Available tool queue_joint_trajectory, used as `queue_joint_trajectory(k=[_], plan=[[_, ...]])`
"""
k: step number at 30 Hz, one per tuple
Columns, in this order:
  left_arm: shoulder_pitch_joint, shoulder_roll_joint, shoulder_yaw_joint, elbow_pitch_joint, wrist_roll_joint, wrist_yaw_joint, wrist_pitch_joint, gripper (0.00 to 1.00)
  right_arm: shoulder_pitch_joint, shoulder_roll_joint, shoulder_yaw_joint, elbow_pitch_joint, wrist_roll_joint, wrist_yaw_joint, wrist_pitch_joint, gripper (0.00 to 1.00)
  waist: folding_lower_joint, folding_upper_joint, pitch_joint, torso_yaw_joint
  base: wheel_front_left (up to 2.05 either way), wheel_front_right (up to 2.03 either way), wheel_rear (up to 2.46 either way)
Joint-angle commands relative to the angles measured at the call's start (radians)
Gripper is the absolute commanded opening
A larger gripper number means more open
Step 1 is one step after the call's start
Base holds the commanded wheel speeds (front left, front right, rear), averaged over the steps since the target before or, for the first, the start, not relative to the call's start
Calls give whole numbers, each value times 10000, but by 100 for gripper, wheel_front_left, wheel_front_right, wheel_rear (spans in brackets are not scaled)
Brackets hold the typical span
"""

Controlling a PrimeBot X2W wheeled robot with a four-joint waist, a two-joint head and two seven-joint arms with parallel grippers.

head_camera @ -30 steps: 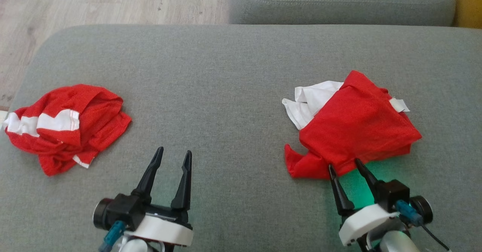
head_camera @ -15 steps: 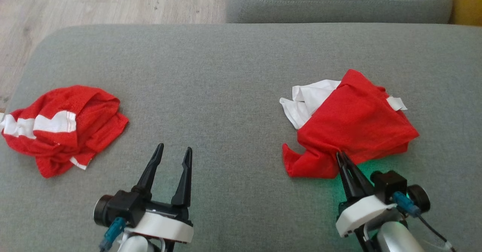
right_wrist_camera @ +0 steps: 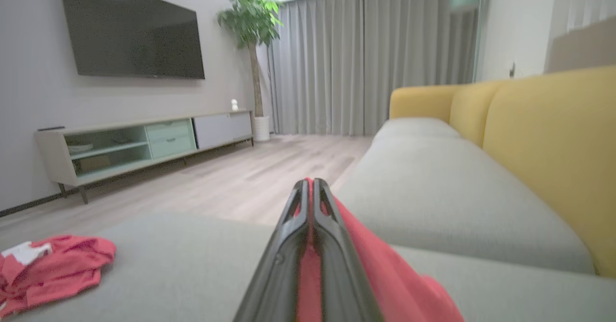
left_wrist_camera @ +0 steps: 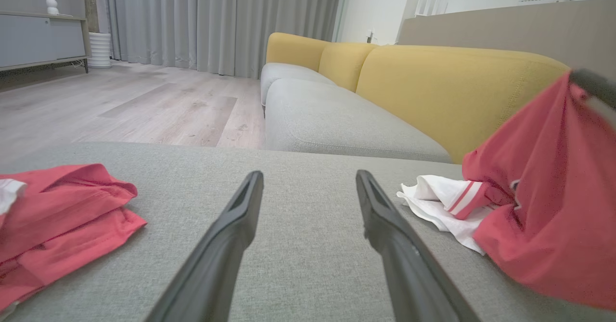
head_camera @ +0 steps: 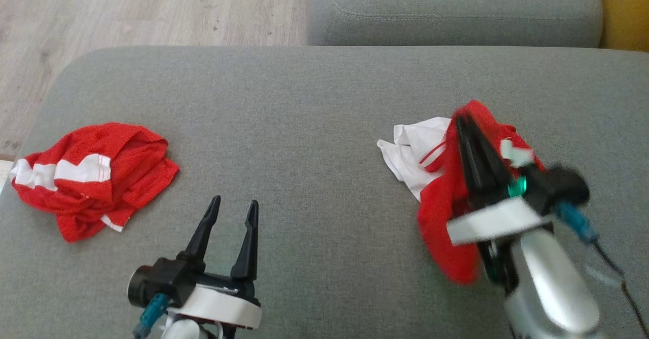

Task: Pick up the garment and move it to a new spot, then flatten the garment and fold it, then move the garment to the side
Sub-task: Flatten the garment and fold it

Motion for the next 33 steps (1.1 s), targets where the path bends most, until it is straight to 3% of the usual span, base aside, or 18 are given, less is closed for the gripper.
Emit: queue_joint_trajectory(k=[1, 6, 10, 17, 24, 28, 33], plan=[[-264, -18, 208, -286, -68, 15, -51, 100, -1050, -39, 370, -517, 54, 77, -109, 0, 0, 0, -39, 2, 0, 0, 0], [-311, -18, -13, -245, -158, 3, -51, 100, -3484, -86, 1016, -514, 646, 77, -109, 0, 0, 0, -86, 209, 0, 0, 0], [-261, -18, 25, -169, -254, 16, -51, 100, -5326, -62, 1454, -906, 1874, 77, -109, 0, 0, 0, -128, 373, 0, 0, 0], [-154, -18, 252, -164, -294, 18, -51, 100, -6923, -186, 636, -1200, 2720, 77, -109, 0, 0, 0, -117, 407, 0, 0, 0], [-121, -18, 191, -267, -481, 116, -51, 100, -5125, -1215, -357, 228, 3095, 77, -109, 0, 0, 0, -65, 286, 0, 0, 0], [-170, -18, 70, -280, -520, 143, -51, 100, -3269, -2191, -1081, 1790, 3057, 77, -109, 0, 0, 0, 105, 195, 0, 0, 0], [-264, -18, 125, -231, -414, 147, -51, 100, -2185, -2803, -1939, 3385, 2521, 77, 31, 0, 0, 0, 338, -75, 0, 0, 0]])
